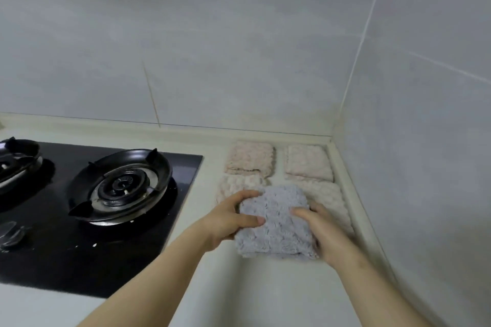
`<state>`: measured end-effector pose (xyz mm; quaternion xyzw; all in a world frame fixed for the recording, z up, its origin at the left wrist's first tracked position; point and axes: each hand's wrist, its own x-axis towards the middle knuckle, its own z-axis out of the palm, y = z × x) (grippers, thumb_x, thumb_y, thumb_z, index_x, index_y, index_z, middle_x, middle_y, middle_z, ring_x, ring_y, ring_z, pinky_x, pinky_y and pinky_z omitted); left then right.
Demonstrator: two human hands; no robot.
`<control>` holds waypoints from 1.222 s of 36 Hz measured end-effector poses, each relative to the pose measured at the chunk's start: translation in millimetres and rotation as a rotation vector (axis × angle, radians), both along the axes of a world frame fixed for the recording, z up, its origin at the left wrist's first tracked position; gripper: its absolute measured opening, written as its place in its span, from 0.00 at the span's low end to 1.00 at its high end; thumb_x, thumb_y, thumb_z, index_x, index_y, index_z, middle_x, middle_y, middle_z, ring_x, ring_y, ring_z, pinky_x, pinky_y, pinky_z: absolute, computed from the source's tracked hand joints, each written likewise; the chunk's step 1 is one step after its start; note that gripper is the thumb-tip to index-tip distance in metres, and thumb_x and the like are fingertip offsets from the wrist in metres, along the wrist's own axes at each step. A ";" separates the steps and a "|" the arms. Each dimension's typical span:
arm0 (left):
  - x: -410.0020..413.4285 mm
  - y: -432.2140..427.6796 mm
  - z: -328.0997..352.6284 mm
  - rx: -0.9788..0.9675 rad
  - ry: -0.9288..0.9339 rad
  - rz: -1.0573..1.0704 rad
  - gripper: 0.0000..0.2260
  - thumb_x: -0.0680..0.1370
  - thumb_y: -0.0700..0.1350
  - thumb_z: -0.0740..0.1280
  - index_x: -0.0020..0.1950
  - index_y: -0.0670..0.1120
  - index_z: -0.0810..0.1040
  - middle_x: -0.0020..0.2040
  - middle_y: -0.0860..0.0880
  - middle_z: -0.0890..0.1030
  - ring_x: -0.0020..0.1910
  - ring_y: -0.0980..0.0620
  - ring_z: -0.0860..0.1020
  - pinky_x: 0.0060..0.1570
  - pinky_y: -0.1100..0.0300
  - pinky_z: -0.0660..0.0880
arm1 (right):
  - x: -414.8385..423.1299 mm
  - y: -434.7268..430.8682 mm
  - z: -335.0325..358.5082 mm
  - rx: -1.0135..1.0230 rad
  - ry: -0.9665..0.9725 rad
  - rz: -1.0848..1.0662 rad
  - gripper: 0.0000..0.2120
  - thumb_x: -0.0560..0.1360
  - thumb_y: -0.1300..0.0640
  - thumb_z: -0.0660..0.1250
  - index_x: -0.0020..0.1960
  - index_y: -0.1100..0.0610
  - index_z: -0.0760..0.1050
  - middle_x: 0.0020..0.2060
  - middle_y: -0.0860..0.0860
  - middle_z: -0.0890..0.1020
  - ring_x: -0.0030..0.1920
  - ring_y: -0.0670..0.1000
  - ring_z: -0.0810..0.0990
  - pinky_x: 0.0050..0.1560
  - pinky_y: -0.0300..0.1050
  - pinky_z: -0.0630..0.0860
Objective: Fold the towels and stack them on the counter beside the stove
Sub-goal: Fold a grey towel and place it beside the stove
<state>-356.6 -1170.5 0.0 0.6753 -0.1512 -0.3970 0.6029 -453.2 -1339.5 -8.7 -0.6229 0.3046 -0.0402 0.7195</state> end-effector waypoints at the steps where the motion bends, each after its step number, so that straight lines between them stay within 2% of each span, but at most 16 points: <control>1: -3.5 -5.8 -1.4 0.021 0.007 -0.047 0.22 0.72 0.37 0.72 0.60 0.56 0.73 0.57 0.50 0.77 0.54 0.49 0.79 0.45 0.57 0.79 | -4.7 -6.0 -3.7 -0.008 0.007 -0.047 0.12 0.74 0.61 0.67 0.57 0.57 0.75 0.49 0.57 0.83 0.47 0.57 0.82 0.44 0.48 0.80; 3: -8.9 -16.1 -5.9 0.053 0.023 -0.134 0.21 0.73 0.38 0.71 0.61 0.56 0.72 0.55 0.52 0.77 0.51 0.52 0.79 0.44 0.61 0.78 | -12.5 -17.2 -11.5 -0.034 0.025 -0.154 0.19 0.72 0.61 0.69 0.61 0.58 0.71 0.53 0.57 0.80 0.51 0.57 0.80 0.51 0.52 0.78; 5: -13.3 -25.3 -12.0 0.088 0.024 -0.191 0.18 0.73 0.40 0.71 0.59 0.54 0.73 0.51 0.51 0.78 0.46 0.53 0.79 0.45 0.62 0.76 | -20.1 -25.4 -17.8 -0.046 0.033 -0.229 0.19 0.72 0.62 0.69 0.62 0.58 0.69 0.55 0.57 0.78 0.53 0.58 0.79 0.57 0.54 0.76; 8: -19.9 -33.2 -19.0 0.128 0.012 -0.196 0.10 0.71 0.42 0.70 0.48 0.50 0.73 0.40 0.50 0.74 0.27 0.59 0.74 0.28 0.67 0.72 | -30.0 -32.2 -22.0 -0.057 0.050 -0.283 0.14 0.74 0.62 0.66 0.58 0.57 0.69 0.50 0.57 0.78 0.45 0.55 0.77 0.44 0.47 0.74; 10: -24.1 -33.9 -23.2 0.156 0.010 -0.203 0.10 0.66 0.44 0.69 0.44 0.50 0.71 0.37 0.51 0.72 0.24 0.59 0.71 0.24 0.66 0.69 | -33.5 -34.9 -25.0 -0.080 0.041 -0.312 0.15 0.74 0.62 0.66 0.58 0.55 0.67 0.47 0.56 0.76 0.40 0.51 0.75 0.36 0.42 0.69; 15: -33.0 -31.9 -33.7 0.208 -0.044 -0.286 0.11 0.66 0.42 0.68 0.45 0.50 0.71 0.32 0.52 0.70 0.22 0.59 0.66 0.21 0.68 0.63 | -43.1 -37.4 -39.0 -0.207 0.131 -0.294 0.16 0.70 0.63 0.68 0.56 0.57 0.69 0.42 0.51 0.76 0.43 0.55 0.76 0.43 0.46 0.71; 19: -40.0 -35.7 -44.7 0.254 -0.110 -0.341 0.11 0.75 0.37 0.67 0.52 0.50 0.71 0.35 0.52 0.70 0.23 0.63 0.70 0.24 0.68 0.68 | -55.7 -34.7 -43.9 -0.259 0.156 -0.307 0.10 0.71 0.65 0.67 0.48 0.56 0.69 0.38 0.51 0.76 0.39 0.52 0.76 0.43 0.45 0.72; 21: -43.9 -38.9 -49.5 0.254 -0.120 -0.342 0.16 0.75 0.35 0.66 0.57 0.52 0.70 0.36 0.52 0.72 0.25 0.64 0.73 0.26 0.68 0.70 | -61.4 -33.1 -44.9 -0.316 0.184 -0.276 0.12 0.71 0.62 0.68 0.51 0.54 0.68 0.38 0.50 0.76 0.40 0.53 0.77 0.46 0.46 0.74; 23: -49.7 -41.9 -50.9 0.235 -0.093 -0.341 0.20 0.75 0.34 0.66 0.61 0.54 0.68 0.45 0.51 0.76 0.35 0.60 0.78 0.30 0.67 0.74 | -66.3 -32.1 -45.1 -0.418 0.252 -0.202 0.18 0.70 0.61 0.68 0.56 0.51 0.66 0.40 0.50 0.77 0.44 0.57 0.80 0.47 0.52 0.77; 25: -54.4 -45.2 -52.8 0.222 -0.089 -0.321 0.22 0.76 0.33 0.65 0.64 0.53 0.67 0.53 0.49 0.75 0.41 0.57 0.78 0.31 0.67 0.75 | -70.9 -32.1 -43.4 -0.493 0.284 -0.130 0.20 0.68 0.65 0.67 0.54 0.49 0.65 0.41 0.50 0.78 0.46 0.59 0.81 0.48 0.54 0.78; 28: -58.4 -49.4 -55.5 0.241 -0.160 -0.330 0.22 0.76 0.32 0.64 0.65 0.51 0.68 0.54 0.50 0.72 0.33 0.61 0.74 0.27 0.70 0.70 | -76.4 -32.2 -41.8 -0.608 0.292 -0.048 0.22 0.68 0.69 0.65 0.58 0.53 0.69 0.48 0.52 0.78 0.47 0.54 0.79 0.46 0.45 0.76; 31: -61.5 -53.0 -57.0 0.261 -0.215 -0.371 0.21 0.75 0.33 0.65 0.63 0.53 0.69 0.63 0.45 0.70 0.36 0.56 0.73 0.29 0.69 0.70 | -80.5 -32.4 -42.1 -0.816 0.324 0.061 0.30 0.68 0.67 0.65 0.69 0.55 0.65 0.61 0.53 0.74 0.59 0.52 0.75 0.55 0.40 0.72; 34: -64.8 -57.2 -58.1 0.226 -0.239 -0.366 0.22 0.75 0.30 0.65 0.65 0.48 0.68 0.62 0.51 0.67 0.43 0.58 0.74 0.34 0.73 0.71 | -83.5 -28.1 -38.1 -0.932 0.372 0.123 0.31 0.71 0.61 0.64 0.73 0.54 0.60 0.68 0.52 0.66 0.67 0.52 0.67 0.63 0.40 0.67; 36: -66.5 -59.7 -59.0 0.222 -0.246 -0.380 0.22 0.74 0.30 0.65 0.64 0.49 0.68 0.61 0.52 0.68 0.49 0.57 0.74 0.41 0.72 0.73 | -83.2 -26.2 -36.2 -0.994 0.390 0.125 0.29 0.74 0.57 0.63 0.73 0.54 0.59 0.69 0.52 0.65 0.69 0.52 0.64 0.65 0.42 0.65; 40: -69.9 -63.7 -58.8 0.252 -0.276 -0.381 0.26 0.73 0.32 0.67 0.66 0.52 0.65 0.60 0.50 0.70 0.51 0.53 0.75 0.53 0.59 0.74 | -82.9 -23.7 -33.3 -1.098 0.381 0.101 0.24 0.76 0.55 0.59 0.71 0.52 0.62 0.69 0.48 0.66 0.70 0.50 0.60 0.66 0.42 0.64; 44: -68.2 -67.6 -59.2 0.392 -0.559 -0.328 0.37 0.71 0.42 0.72 0.73 0.55 0.55 0.59 0.51 0.63 0.55 0.52 0.69 0.52 0.63 0.68 | -84.0 -24.5 -30.4 -1.202 0.400 0.095 0.20 0.76 0.55 0.57 0.68 0.50 0.66 0.66 0.46 0.70 0.68 0.50 0.62 0.66 0.41 0.62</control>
